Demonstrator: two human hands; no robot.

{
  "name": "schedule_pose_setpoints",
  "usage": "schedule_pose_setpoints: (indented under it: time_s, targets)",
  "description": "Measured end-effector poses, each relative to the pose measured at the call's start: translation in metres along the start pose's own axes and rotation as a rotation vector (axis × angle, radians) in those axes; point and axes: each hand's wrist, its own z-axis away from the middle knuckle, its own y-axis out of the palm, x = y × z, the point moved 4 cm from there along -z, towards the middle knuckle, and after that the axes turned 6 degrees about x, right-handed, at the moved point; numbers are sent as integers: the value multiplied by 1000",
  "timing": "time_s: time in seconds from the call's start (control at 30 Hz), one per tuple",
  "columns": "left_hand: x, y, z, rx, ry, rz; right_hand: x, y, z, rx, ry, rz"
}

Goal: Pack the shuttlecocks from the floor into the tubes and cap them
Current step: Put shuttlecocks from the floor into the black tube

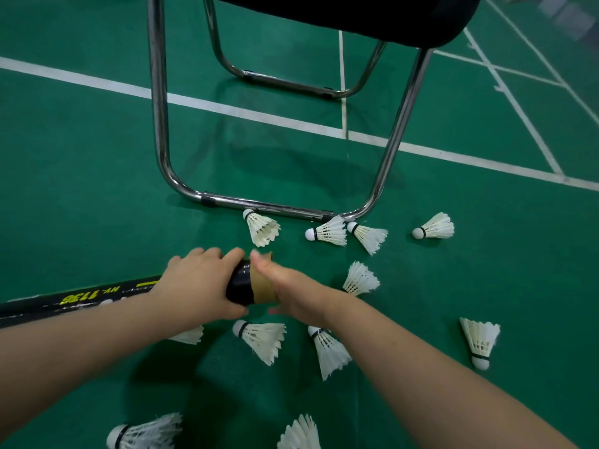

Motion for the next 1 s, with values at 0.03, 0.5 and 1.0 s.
schedule_pose_setpoints:
  time_s: [0.03, 0.5, 1.0]
  targets:
    - [-2, 4, 3, 13, 17, -23, -4, 3, 1, 37, 25, 14]
    - [4, 4, -13, -39, -50, 31, 13, -116, 52, -769, -40, 459]
    - [14, 0, -39, -64, -110, 103, -7, -162, -14, -1015, 139, 202]
